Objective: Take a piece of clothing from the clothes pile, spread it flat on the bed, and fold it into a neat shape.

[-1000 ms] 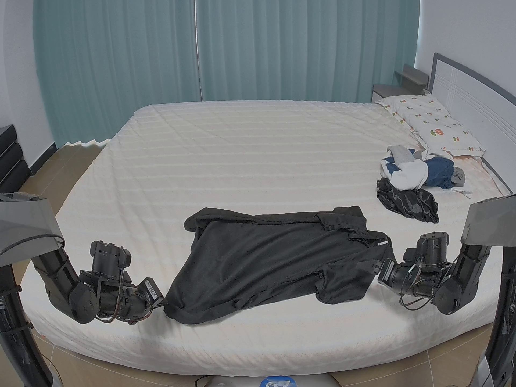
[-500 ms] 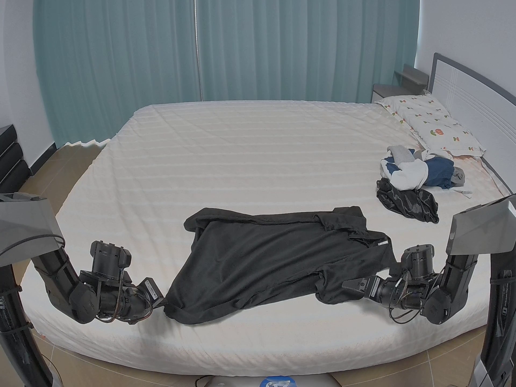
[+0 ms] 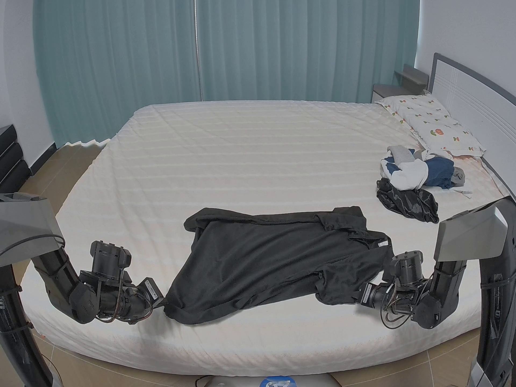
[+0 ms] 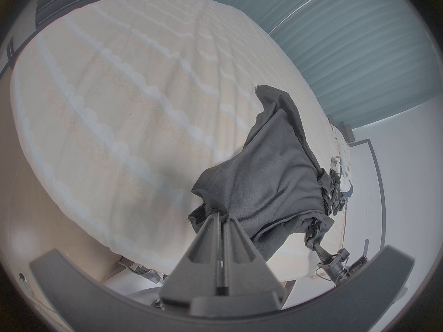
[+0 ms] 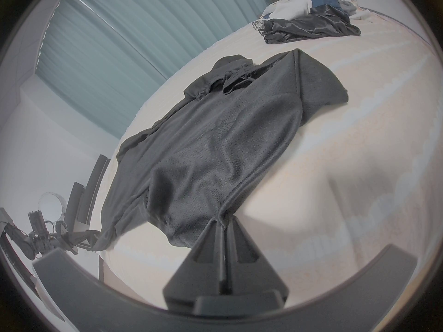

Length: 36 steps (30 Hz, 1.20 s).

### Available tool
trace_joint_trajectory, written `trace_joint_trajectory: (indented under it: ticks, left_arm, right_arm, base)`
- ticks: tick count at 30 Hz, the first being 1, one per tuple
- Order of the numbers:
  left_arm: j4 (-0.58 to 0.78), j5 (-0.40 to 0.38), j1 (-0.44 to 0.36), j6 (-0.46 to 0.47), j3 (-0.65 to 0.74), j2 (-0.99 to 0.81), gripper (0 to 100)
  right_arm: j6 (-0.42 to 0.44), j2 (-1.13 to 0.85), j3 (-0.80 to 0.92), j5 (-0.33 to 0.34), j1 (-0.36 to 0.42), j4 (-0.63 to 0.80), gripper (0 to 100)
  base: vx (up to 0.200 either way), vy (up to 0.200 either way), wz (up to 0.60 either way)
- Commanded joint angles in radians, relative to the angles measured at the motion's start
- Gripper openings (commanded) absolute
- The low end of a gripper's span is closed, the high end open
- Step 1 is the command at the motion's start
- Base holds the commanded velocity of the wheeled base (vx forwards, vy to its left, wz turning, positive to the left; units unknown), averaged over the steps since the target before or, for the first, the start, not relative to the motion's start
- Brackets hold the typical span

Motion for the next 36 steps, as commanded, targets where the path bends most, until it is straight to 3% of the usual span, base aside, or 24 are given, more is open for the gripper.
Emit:
trace_joint_trajectory:
  ticks: [1, 9, 15, 19, 26, 30, 36]
  left_arm:
    - [0.001, 0.000, 0.000, 0.001, 0.002, 0.001, 0]
    - [0.005, 0.006, -0.012, 0.031, 0.028, -0.011, 0]
    - [0.025, 0.085, -0.043, 0.151, 0.088, -0.045, 0]
    - [0.097, 0.134, -0.071, 0.172, 0.086, -0.068, 0]
    - [0.350, 0.137, -0.087, 0.268, 0.055, -0.159, 0]
    - [0.455, 0.138, -0.104, 0.291, 0.042, -0.160, 0]
    - [0.478, 0.138, -0.129, 0.297, 0.042, -0.148, 0]
  right_arm:
    - [-0.033, -0.074, 0.077, 0.001, -0.064, 0.003, 0]
    - [-0.098, -0.229, 0.255, 0.008, -0.174, 0.006, 0]
    - [-0.156, -0.300, 0.367, 0.009, -0.211, 0.006, 0]
    - [-0.196, -0.323, 0.413, 0.011, -0.251, 0.013, 0]
    - [-0.297, -0.347, 0.490, 0.041, -0.314, 0.032, 0]
    - [-0.335, -0.347, 0.490, 0.041, -0.326, 0.116, 0]
    - [-0.404, -0.341, 0.488, 0.040, -0.340, 0.165, 0]
  base:
    - [0.000, 0.000, 0.00]
    - [0.000, 0.000, 0.00]
    - [0.000, 0.000, 0.00]
    - [0.000, 0.000, 0.00]
    - [0.000, 0.000, 0.00]
    - [0.000, 0.000, 0.00]
    - [0.000, 0.000, 0.00]
